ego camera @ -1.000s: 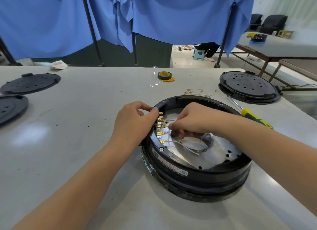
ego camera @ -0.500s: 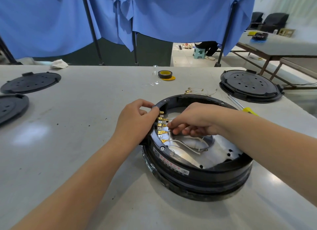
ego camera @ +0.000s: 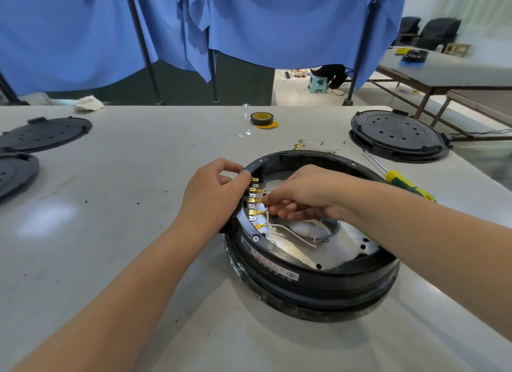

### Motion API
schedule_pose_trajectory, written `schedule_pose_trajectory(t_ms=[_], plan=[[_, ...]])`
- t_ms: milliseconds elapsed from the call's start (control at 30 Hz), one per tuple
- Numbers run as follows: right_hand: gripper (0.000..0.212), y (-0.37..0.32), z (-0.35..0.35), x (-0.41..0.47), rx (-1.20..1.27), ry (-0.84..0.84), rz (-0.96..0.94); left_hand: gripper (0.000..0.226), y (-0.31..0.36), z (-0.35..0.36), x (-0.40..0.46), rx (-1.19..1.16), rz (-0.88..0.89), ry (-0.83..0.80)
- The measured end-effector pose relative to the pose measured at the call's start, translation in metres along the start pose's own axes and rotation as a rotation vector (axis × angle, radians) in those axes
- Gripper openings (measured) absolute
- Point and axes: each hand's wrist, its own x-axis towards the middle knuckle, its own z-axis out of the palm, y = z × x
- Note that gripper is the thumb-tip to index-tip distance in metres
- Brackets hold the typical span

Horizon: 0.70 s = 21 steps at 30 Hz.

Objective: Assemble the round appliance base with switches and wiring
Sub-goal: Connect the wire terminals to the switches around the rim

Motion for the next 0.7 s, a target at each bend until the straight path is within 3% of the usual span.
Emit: schedule_pose_trajectory(t_ms=[700], plan=[[0.011,-0.0022,0.004,-0.001,-0.004,0.01,-0.022,0.007,-0.0001,0.0004,0.0012,0.014,-0.012,0.0]])
